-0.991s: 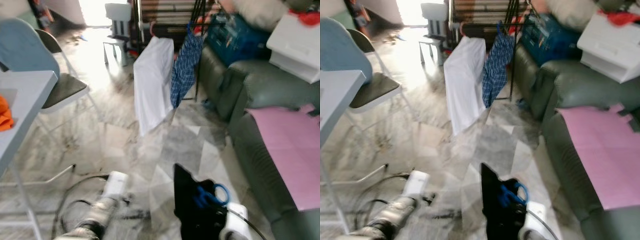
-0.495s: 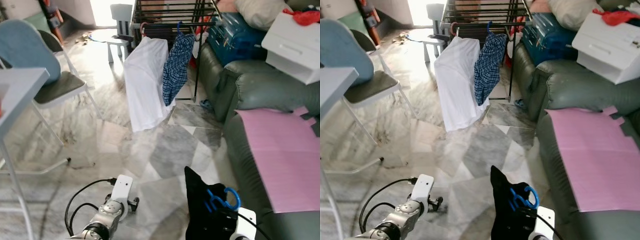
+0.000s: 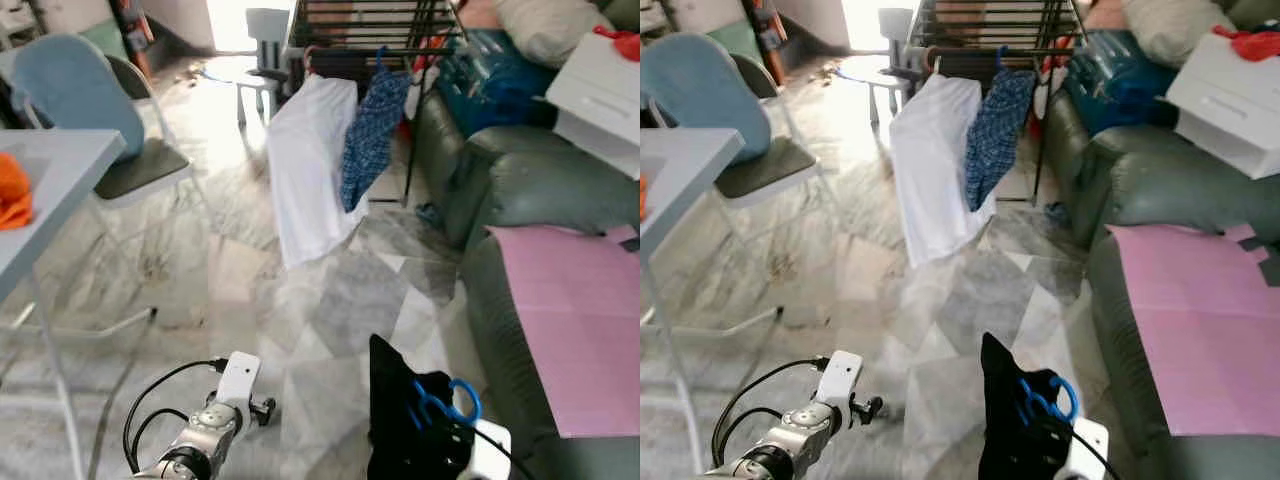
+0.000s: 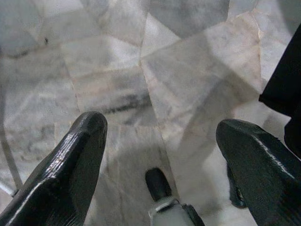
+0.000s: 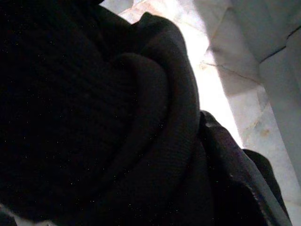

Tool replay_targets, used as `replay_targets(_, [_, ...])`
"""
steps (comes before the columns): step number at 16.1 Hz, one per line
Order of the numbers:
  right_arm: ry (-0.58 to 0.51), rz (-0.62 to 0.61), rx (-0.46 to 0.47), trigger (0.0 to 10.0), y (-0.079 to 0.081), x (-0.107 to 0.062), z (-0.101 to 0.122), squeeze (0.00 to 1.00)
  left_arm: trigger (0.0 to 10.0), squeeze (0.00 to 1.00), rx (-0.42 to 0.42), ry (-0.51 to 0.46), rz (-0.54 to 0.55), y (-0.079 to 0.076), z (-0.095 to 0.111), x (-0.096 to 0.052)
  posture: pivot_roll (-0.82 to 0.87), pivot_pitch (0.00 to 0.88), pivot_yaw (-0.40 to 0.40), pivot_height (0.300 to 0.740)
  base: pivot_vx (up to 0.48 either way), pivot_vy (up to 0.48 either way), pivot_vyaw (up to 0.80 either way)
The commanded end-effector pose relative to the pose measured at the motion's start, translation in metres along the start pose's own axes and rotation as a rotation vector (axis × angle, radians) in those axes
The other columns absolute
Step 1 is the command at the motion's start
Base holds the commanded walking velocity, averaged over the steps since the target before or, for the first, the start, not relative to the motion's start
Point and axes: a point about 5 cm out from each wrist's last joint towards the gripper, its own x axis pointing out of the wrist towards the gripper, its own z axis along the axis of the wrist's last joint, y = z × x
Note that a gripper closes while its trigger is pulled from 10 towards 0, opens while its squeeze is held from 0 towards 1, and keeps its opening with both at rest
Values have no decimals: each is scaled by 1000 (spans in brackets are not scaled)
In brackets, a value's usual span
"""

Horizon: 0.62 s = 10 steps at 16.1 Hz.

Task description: Hang hanger

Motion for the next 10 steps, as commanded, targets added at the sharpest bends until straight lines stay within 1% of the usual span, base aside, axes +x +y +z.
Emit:
replay_targets(1, [-17,-20,20,10000,-4,0,2,0,10000,0,7,-16,-3,1,8,1,-68,0,4,740,341,0,0])
replay_targets(5, [-11,-30,24,10000,-5,-1,-1,0,10000,0,6,-17,-19,-1,9,1,-76,0,9,740,361,0,0])
replay_targets(10, [-1,-42,28,10000,-8,-2,-5,0,10000,0,4,-17,-27,-3,8,1,-85,0,12,740,407,0,0])
